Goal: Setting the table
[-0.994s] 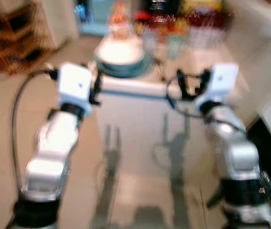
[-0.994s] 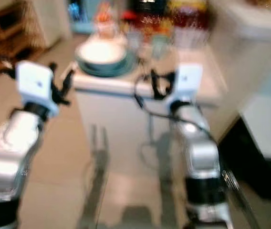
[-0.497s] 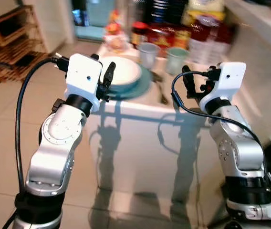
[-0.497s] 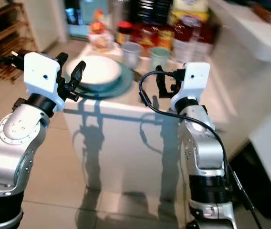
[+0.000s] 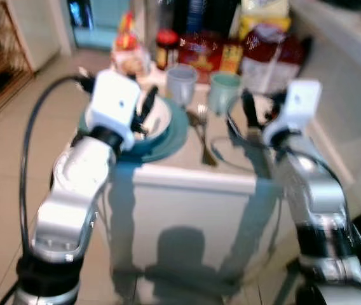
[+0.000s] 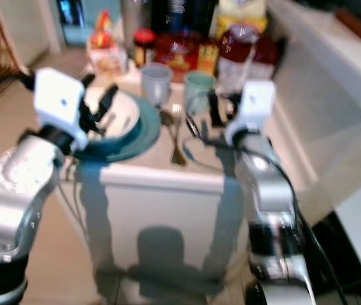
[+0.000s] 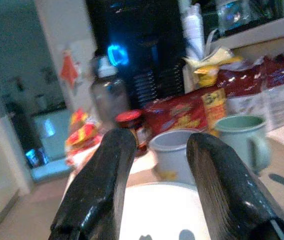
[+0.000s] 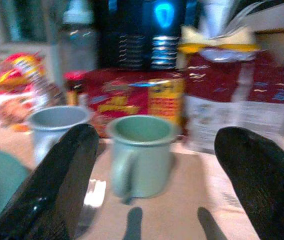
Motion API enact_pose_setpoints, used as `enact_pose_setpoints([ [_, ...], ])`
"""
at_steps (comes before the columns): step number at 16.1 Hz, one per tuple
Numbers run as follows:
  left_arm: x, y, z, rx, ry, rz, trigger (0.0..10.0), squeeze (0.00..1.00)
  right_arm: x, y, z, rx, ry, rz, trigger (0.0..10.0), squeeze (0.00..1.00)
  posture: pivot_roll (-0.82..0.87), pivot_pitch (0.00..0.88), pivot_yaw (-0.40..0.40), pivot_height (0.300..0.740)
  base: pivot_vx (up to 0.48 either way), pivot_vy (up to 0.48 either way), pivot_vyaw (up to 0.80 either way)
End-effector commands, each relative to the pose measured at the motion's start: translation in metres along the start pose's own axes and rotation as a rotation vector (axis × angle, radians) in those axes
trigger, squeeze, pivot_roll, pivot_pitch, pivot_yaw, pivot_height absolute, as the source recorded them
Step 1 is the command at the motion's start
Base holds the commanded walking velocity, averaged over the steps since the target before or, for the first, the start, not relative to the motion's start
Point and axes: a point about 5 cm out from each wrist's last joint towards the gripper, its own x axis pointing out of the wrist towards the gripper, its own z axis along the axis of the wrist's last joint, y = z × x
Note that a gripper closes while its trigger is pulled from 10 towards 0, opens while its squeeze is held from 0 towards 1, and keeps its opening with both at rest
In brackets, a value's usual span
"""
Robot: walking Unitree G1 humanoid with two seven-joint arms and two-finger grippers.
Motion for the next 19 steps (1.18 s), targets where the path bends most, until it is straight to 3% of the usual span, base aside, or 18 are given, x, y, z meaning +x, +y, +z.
enact_pose_setpoints([
  [1, 0.0, -0.001, 0.008, -0.011, -0.036, -0.023, 10.0, 0.0, 0.006, -0.006, -0.011, -0.026, 0.045, -0.037, 10.0, 0.0, 0.04, 0.0, -0.074, 0.74, 0.0, 0.0, 0.0],
  [8, -0.007, -0.009, 0.021, -0.004, -0.046, -0.157, 10.0, 0.0, 0.053, 0.002, -0.016, -0.07, 0.096, -0.046, 10.0, 0.0, 0.1, 0.053, -0.094, 0.74, 0.0, 0.0, 0.0],
  [13, -0.009, -0.012, 0.024, -0.003, -0.021, -0.234, 10.0, 0.0, 0.063, 0.006, -0.021, -0.164, 0.129, -0.085, 10.0, 0.0, 0.13, 0.107, -0.103, 0.74, 0.0, 0.0, 0.0],
  [15, -0.015, -0.018, 0.026, -0.023, -0.004, -0.311, 10.0, 0.0, 0.064, 0.007, -0.024, -0.153, 0.135, -0.098, 10.0, 0.0, 0.14, 0.134, -0.106, 0.74, 0.0, 0.0, 0.0],
  [19, -0.021, -0.018, 0.032, -0.011, 0.005, -0.324, 10.0, 0.0, 0.065, 0.005, -0.022, -0.105, 0.122, -0.098, 10.0, 0.0, 0.17, 0.164, -0.118, 0.74, 0.0, 0.0, 0.0],
])
